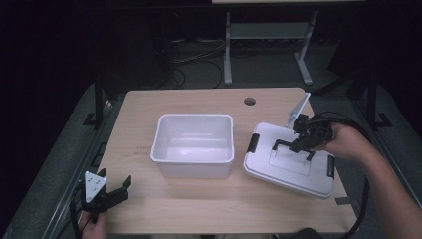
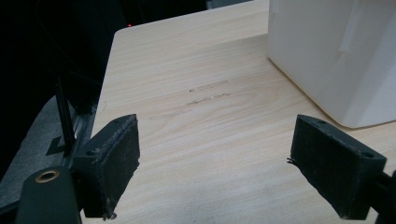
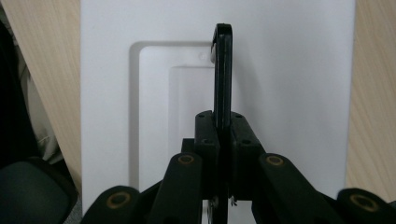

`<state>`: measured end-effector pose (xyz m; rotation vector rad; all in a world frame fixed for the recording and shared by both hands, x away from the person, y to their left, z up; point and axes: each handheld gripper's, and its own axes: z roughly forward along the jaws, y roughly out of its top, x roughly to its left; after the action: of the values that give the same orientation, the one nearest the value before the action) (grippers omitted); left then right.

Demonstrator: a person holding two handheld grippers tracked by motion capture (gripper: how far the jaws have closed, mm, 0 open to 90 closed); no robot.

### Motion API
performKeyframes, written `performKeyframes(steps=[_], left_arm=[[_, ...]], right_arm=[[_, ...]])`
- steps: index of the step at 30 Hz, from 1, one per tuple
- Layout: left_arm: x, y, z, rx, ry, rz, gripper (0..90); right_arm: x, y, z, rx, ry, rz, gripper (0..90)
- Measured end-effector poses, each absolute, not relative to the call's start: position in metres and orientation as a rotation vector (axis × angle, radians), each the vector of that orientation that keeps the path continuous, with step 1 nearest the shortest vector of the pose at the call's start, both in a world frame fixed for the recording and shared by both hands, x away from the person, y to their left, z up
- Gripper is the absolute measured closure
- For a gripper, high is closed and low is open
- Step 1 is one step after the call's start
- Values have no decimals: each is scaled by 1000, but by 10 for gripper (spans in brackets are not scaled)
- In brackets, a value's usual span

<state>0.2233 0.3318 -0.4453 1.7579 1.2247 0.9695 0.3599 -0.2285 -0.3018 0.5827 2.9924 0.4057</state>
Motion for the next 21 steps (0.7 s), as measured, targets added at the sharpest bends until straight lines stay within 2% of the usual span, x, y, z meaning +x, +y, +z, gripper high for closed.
performKeyframes(steps=[21], left_arm=[[224,331,-446,1755,1225,968,150]], right_arm=[[357,-219,-264,520,2970,402,840]])
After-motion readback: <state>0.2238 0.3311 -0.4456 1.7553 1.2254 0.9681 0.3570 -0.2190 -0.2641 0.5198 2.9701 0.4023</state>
